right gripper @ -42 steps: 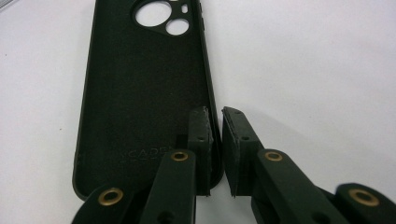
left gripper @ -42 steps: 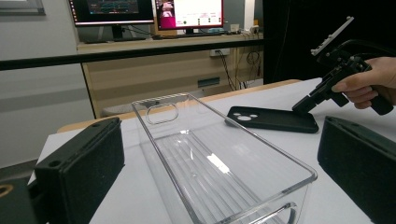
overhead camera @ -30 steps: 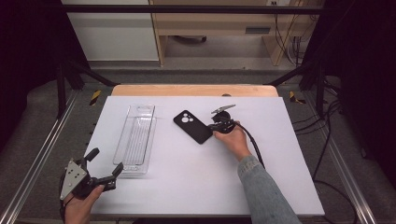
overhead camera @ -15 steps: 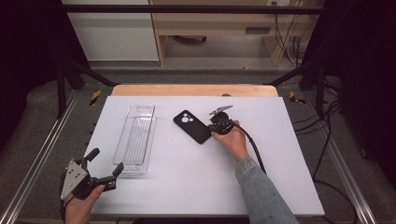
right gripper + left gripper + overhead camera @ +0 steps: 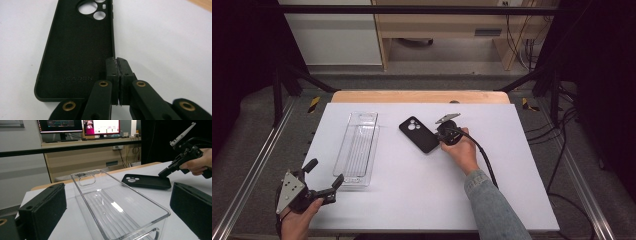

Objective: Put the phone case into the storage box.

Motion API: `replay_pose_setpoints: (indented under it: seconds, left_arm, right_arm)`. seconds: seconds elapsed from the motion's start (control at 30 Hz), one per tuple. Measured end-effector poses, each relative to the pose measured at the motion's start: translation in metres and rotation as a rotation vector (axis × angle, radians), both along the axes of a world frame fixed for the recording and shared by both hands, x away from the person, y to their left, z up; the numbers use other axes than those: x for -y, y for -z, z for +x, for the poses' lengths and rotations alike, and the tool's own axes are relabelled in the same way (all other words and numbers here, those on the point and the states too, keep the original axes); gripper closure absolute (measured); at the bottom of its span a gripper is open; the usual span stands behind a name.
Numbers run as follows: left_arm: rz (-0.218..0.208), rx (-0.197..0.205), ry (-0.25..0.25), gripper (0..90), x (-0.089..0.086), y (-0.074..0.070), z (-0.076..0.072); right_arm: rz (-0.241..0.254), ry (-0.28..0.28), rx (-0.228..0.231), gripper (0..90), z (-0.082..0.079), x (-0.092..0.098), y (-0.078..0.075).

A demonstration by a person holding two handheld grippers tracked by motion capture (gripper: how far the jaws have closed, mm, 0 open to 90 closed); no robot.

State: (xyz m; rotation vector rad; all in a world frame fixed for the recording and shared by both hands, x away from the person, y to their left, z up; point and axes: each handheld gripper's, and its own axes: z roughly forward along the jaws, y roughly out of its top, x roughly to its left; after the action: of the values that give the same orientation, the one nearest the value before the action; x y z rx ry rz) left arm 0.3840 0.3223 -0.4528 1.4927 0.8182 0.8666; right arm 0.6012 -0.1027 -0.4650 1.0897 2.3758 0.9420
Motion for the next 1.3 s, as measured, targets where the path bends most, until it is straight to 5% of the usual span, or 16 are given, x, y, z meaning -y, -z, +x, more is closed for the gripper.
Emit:
replay_pose_setpoints:
  seconds: [0.53,0.67,0.93,1.3]
  left_arm:
    - [-0.023,0.01,-0.019,0.7,0.003,-0.009,-0.005]
    - [-0.024,-0.006,-0.008,0.9,0.015,-0.021,-0.004]
    - [0.037,-0.045,0.041,0.9,0.054,-0.045,0.005]
    - [0.076,-0.086,0.08,1.1,0.09,-0.064,0.02]
  right_arm:
    - [0.039,-0.01,0.148,89.6,-0.039,0.017,-0.044]
    - [0.044,-0.005,0.184,89.6,-0.055,0.028,-0.049]
    - [0.099,0.043,0.257,89.7,-0.089,0.05,-0.048]
    - [0.142,0.055,0.3,89.7,-0.109,0.061,-0.041]
